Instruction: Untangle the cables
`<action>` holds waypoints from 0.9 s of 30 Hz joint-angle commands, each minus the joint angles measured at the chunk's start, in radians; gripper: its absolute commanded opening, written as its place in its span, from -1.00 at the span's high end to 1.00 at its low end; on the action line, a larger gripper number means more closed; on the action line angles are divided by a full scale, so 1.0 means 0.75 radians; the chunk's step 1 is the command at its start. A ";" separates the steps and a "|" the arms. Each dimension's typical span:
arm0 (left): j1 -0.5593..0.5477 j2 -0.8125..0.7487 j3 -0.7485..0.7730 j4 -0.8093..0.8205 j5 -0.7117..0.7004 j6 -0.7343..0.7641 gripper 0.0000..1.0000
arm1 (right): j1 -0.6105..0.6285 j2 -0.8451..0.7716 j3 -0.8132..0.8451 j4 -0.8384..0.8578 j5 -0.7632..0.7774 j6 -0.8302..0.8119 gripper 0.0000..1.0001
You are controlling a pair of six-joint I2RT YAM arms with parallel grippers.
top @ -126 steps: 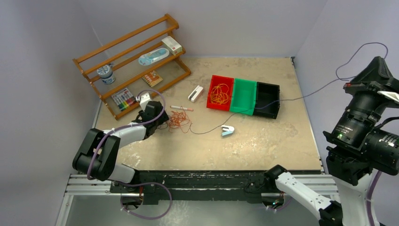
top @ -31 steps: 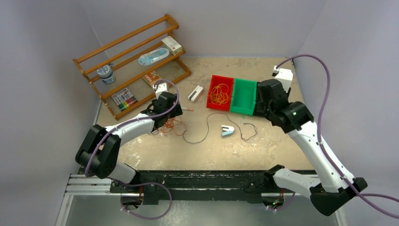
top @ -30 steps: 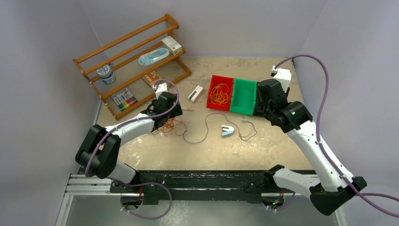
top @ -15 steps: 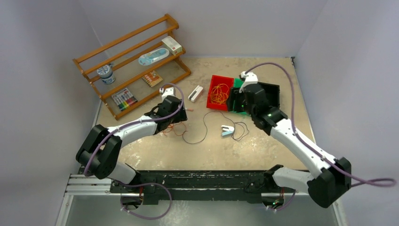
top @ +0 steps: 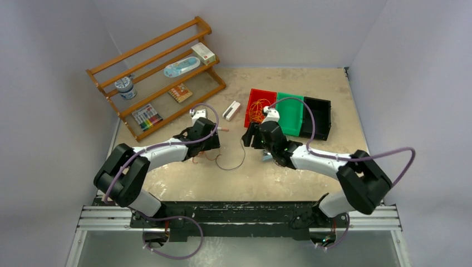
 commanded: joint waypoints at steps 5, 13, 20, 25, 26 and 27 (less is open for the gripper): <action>-0.003 0.015 -0.024 0.064 -0.023 0.005 -0.39 | 0.027 0.200 0.024 0.341 0.077 0.210 -0.31; -0.003 0.026 -0.025 0.070 -0.028 0.003 -0.38 | 0.030 0.381 0.075 0.382 0.152 0.341 -0.18; -0.003 0.035 -0.029 0.072 -0.044 -0.013 -0.38 | 0.030 0.497 0.121 0.479 0.190 0.338 -0.06; -0.003 0.030 -0.046 0.069 -0.070 -0.025 -0.37 | 0.030 0.568 0.161 0.544 0.215 0.307 0.06; -0.003 0.029 -0.048 0.067 -0.077 -0.030 -0.37 | 0.030 0.580 0.167 0.550 0.219 0.300 0.11; -0.003 0.029 -0.051 0.067 -0.083 -0.032 -0.36 | 0.030 0.586 0.171 0.551 0.224 0.295 0.19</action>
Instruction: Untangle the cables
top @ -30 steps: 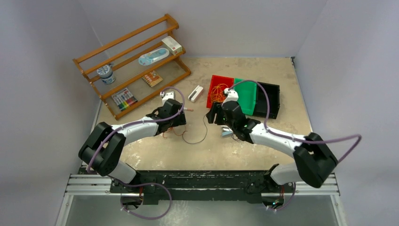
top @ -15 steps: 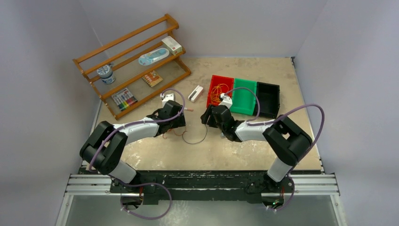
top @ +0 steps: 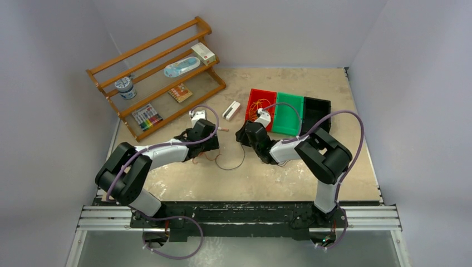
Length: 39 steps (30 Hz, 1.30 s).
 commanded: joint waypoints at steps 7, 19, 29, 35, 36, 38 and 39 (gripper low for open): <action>0.004 0.004 -0.050 -0.003 -0.203 -0.072 -0.29 | 0.005 -0.182 -0.042 0.096 0.113 -0.126 0.91; 0.044 0.086 -0.094 0.029 -0.338 -0.088 0.19 | 0.005 -0.939 -0.215 -0.247 0.340 -0.332 1.00; 0.103 0.158 -0.086 0.053 -0.367 -0.066 1.00 | 0.005 -1.375 -0.228 -0.615 0.508 -0.353 1.00; 0.117 0.158 -0.075 0.069 -0.368 -0.054 1.00 | 0.005 -1.484 -0.230 -0.665 0.402 -0.422 1.00; 0.118 0.142 -0.071 0.067 -0.371 -0.054 1.00 | 0.005 -1.486 -0.228 -0.661 0.368 -0.444 1.00; 0.117 0.097 -0.070 0.063 -0.381 -0.052 0.95 | 0.005 -1.475 -0.215 -0.655 0.285 -0.483 1.00; 0.117 0.064 -0.072 0.060 -0.388 -0.051 0.88 | 0.005 -1.466 -0.207 -0.643 0.249 -0.520 1.00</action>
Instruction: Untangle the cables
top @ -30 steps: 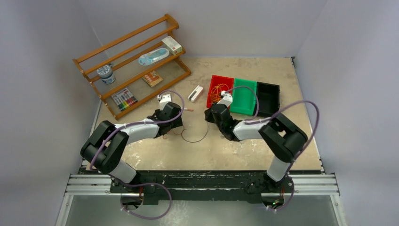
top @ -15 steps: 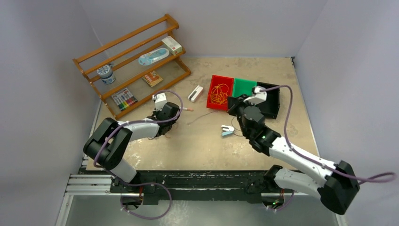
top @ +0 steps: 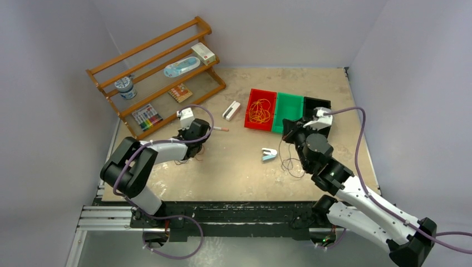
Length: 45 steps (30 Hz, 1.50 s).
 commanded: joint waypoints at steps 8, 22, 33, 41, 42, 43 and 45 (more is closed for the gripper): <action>0.018 -0.285 0.011 -0.183 -0.042 0.026 0.18 | 0.006 0.034 0.065 0.077 -0.359 -0.249 1.00; 0.019 -0.492 0.023 -0.140 0.081 0.056 -0.22 | 0.006 0.224 0.532 0.073 -0.542 -0.553 1.00; 0.018 -0.561 0.018 -0.173 0.037 0.051 -0.22 | 0.008 0.510 0.897 0.165 -0.794 -0.647 1.00; 0.019 -0.619 -0.010 -0.225 -0.062 0.002 -0.21 | 0.008 0.659 0.908 0.207 -1.016 -0.540 1.00; 0.019 -0.628 -0.014 -0.230 -0.073 -0.001 -0.21 | 0.010 0.676 0.892 0.214 -1.055 -0.516 1.00; 0.020 -0.636 -0.019 -0.234 -0.083 -0.003 -0.21 | 0.010 0.691 0.858 0.231 -1.088 -0.489 1.00; 0.019 -0.651 -0.024 -0.241 -0.099 -0.004 -0.21 | 0.010 0.712 0.777 0.282 -1.144 -0.438 1.00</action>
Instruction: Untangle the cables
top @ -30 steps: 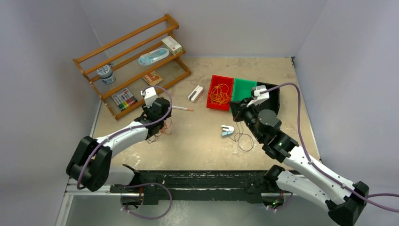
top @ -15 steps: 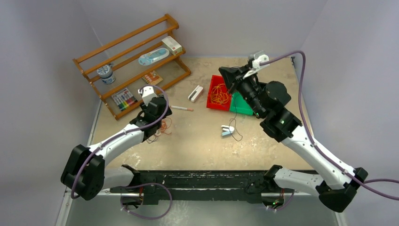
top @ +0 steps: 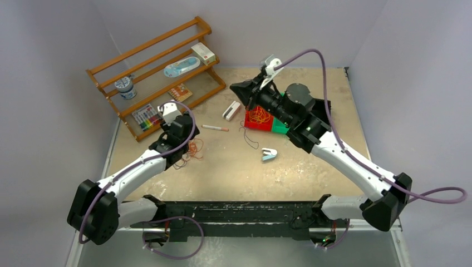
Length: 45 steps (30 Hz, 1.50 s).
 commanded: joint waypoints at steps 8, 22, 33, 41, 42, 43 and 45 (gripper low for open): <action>0.011 -0.059 -0.009 0.005 -0.051 0.005 -0.21 | 0.010 0.149 -0.437 0.271 -0.118 0.218 0.92; -0.009 0.039 0.003 0.133 0.292 0.096 -0.18 | 0.010 0.399 -0.590 0.210 0.100 0.352 1.00; -0.133 0.171 0.052 0.242 0.469 0.148 -0.18 | 0.010 0.328 -0.645 0.038 0.205 0.431 0.45; -0.200 0.285 0.085 0.280 0.515 0.173 -0.18 | 0.008 0.196 -0.581 -0.207 0.329 0.404 -0.04; -0.201 0.295 0.088 0.282 0.520 0.172 -0.18 | 0.008 0.179 -0.574 -0.233 0.319 0.391 -0.08; -0.203 0.305 0.087 0.287 0.523 0.168 -0.18 | 0.008 0.165 -0.564 -0.261 0.292 0.367 -0.11; -0.205 0.324 0.091 0.297 0.538 0.164 -0.18 | 0.008 0.145 -0.531 -0.317 0.220 0.303 -0.14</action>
